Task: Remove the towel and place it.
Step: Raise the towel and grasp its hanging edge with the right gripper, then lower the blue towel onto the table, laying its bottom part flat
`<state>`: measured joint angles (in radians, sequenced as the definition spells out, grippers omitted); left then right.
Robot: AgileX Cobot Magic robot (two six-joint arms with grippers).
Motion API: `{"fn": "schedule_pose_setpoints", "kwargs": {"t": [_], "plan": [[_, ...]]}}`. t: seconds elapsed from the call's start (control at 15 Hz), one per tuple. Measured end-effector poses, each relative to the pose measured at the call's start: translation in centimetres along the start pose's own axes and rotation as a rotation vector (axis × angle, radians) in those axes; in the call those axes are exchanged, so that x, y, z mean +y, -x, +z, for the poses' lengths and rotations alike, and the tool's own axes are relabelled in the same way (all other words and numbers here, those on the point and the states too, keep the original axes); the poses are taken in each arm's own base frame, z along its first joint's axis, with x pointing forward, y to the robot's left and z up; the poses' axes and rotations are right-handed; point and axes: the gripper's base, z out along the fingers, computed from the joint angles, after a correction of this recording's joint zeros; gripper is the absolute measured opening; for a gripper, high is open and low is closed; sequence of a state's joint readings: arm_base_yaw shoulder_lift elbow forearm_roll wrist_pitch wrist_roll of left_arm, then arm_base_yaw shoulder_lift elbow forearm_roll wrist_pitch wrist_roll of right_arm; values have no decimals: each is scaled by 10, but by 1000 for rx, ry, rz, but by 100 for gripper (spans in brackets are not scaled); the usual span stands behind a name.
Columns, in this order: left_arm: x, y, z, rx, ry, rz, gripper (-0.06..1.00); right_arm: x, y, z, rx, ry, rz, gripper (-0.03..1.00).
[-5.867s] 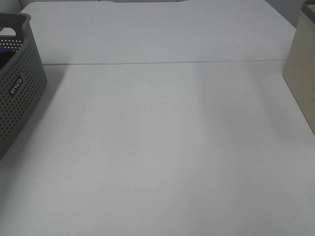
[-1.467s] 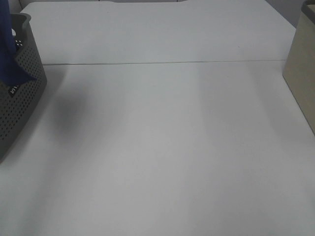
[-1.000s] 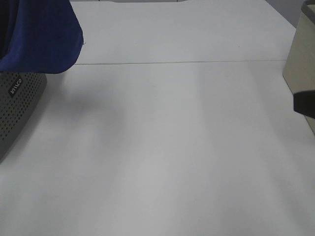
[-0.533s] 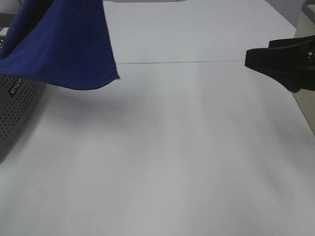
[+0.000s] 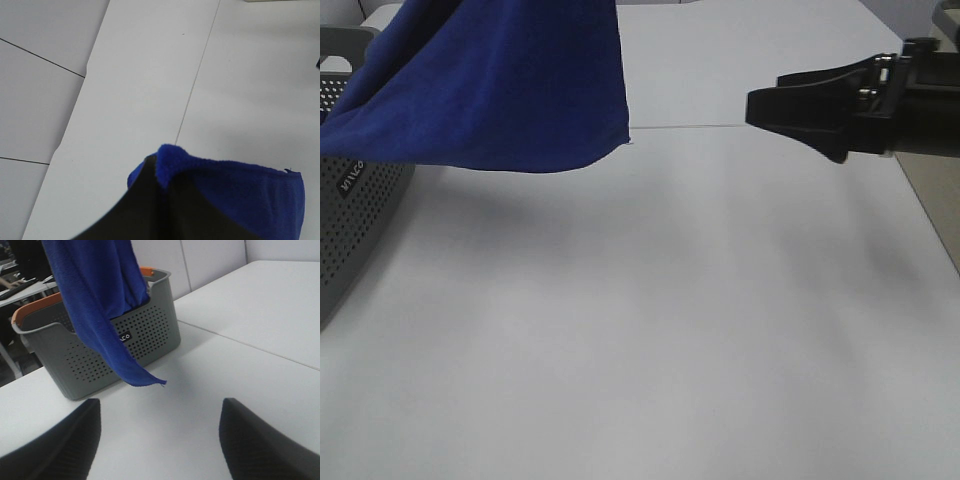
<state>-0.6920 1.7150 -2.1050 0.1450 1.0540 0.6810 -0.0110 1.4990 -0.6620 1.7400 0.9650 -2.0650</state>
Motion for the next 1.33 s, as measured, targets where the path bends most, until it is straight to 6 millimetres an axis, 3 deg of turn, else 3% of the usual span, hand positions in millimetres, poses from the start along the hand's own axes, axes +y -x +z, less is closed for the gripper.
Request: {"fn": "schedule_pose_setpoints", "kwargs": {"t": [0.27,0.4,0.6,1.0,1.33], "plan": [[-1,1,0,-4,-3,1,0,2,3,53,96,52,-116,67],[-1,1,0,-4,-3,1,0,2,8,69,101,75,-163,67],[-1,1,0,-4,-3,1,0,-14,13,95,106,79,-188,67],[-1,1,0,-4,-3,1,0,-4,11,131,118,162,-270,67],[-1,1,0,-5,-2,2,0,1,13,135,106,187,-279,65]]}}
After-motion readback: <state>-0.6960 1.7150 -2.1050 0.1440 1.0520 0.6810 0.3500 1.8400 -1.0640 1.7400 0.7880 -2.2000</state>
